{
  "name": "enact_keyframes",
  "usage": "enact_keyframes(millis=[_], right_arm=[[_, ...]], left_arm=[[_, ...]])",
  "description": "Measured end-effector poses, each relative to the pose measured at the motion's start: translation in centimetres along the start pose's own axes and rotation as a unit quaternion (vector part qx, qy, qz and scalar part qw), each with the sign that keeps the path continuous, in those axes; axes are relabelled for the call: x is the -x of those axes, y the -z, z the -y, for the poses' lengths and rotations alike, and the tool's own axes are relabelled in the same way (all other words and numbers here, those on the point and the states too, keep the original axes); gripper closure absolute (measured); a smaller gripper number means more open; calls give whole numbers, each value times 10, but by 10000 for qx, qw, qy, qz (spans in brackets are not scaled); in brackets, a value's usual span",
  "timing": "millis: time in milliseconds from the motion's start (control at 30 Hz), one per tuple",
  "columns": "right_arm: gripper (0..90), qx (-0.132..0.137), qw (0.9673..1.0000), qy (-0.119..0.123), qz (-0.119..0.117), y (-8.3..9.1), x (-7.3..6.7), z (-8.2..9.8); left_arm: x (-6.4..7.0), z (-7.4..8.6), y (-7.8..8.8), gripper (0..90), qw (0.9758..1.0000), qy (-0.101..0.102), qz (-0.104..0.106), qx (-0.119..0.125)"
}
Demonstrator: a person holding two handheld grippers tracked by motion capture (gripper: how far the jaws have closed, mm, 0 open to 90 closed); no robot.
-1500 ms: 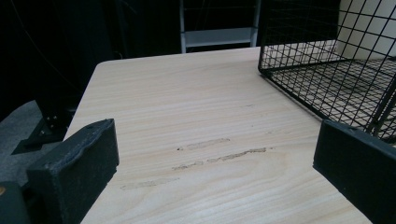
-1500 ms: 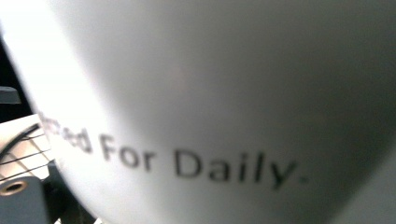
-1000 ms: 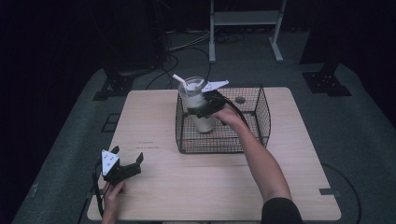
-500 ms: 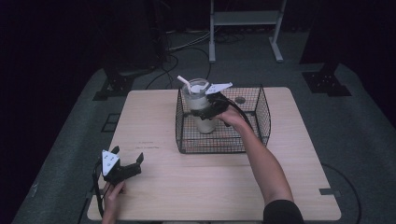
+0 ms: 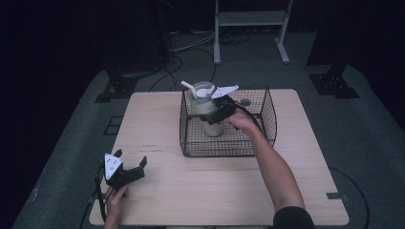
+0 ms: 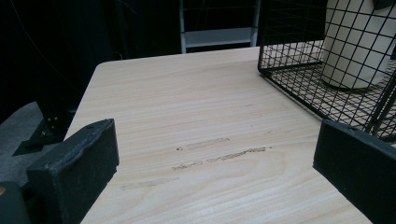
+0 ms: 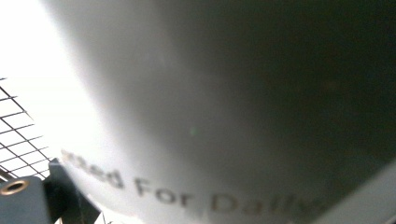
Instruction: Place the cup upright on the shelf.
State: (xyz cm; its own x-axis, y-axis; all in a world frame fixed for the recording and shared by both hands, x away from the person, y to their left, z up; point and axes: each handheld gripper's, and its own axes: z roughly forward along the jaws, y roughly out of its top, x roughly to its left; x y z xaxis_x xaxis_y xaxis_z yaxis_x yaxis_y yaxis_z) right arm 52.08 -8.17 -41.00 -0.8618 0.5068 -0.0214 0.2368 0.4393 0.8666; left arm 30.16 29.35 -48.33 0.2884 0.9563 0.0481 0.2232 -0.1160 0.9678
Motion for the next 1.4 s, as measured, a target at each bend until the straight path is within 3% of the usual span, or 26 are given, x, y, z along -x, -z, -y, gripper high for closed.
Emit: enact_keyframes(millis=[367,733,867,967,1233,1400], right_arm=[[55,-95,9999,37,97,11,2,3],[59,-36,9997,-122,228,29,9,17],[59,-19,9997,-100,223,32,10,20],[59,-67,9995,-212,228,35,8,23],[59,-156,9994,-108,284,38,7,23],[59,-185,9991,-236,312,45,5,23]], left_arm=[[0,0,0,0,10000,-9,4,-1],[1,0,-1,0,10000,-18,-13,-6],[1,0,-1,0,10000,-23,-17,-10],[1,0,-1,0,10000,-27,-14,-10],[0,0,-1,0,10000,-6,-12,-11],[0,0,-1,0,10000,-8,-16,-18]])
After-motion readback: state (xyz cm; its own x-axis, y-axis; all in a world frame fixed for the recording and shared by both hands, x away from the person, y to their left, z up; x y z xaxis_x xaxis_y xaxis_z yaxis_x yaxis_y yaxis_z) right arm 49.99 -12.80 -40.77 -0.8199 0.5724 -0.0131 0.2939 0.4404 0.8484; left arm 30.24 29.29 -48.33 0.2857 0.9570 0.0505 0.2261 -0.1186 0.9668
